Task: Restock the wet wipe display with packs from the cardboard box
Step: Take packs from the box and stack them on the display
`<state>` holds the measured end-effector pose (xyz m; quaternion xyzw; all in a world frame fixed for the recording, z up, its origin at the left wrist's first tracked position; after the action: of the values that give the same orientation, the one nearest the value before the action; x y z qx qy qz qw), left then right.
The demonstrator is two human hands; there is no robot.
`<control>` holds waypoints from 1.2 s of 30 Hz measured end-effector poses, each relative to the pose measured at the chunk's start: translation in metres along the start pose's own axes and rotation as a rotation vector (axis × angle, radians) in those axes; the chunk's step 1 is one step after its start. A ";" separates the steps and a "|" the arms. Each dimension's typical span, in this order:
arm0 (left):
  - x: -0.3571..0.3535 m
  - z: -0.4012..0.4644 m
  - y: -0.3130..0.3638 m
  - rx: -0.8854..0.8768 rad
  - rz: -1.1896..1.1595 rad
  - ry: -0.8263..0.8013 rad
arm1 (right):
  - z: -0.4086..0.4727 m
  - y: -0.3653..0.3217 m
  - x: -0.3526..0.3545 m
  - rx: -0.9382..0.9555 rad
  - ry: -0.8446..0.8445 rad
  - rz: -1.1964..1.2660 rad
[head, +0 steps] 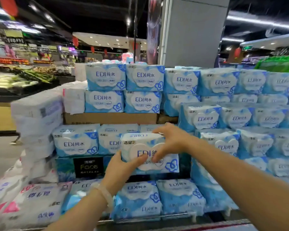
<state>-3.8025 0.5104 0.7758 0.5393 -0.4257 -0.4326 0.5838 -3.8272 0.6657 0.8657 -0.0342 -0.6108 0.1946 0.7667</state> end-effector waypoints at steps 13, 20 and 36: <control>-0.082 0.109 0.081 -0.183 0.283 0.067 | 0.117 0.059 0.069 0.174 0.205 -0.231; -0.108 0.125 0.063 -0.177 0.502 0.118 | 0.127 0.077 0.029 0.181 0.137 -0.412; -0.108 0.129 0.056 -0.192 0.570 0.103 | 0.122 0.082 0.027 0.079 0.127 -0.341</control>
<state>-3.9528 0.5833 0.8353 0.3618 -0.4869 -0.2618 0.7506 -3.9595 0.7279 0.8980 0.0877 -0.5501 0.0833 0.8263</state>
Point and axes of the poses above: each hand's wrist, its own z-axis towards the middle knuckle, its own x-axis out of the back of the hand, y = z × x, the point moved 8 cm from there along z, towards the middle knuckle, and after that the axes turned 14 degrees about y, right-handed, at the moved point
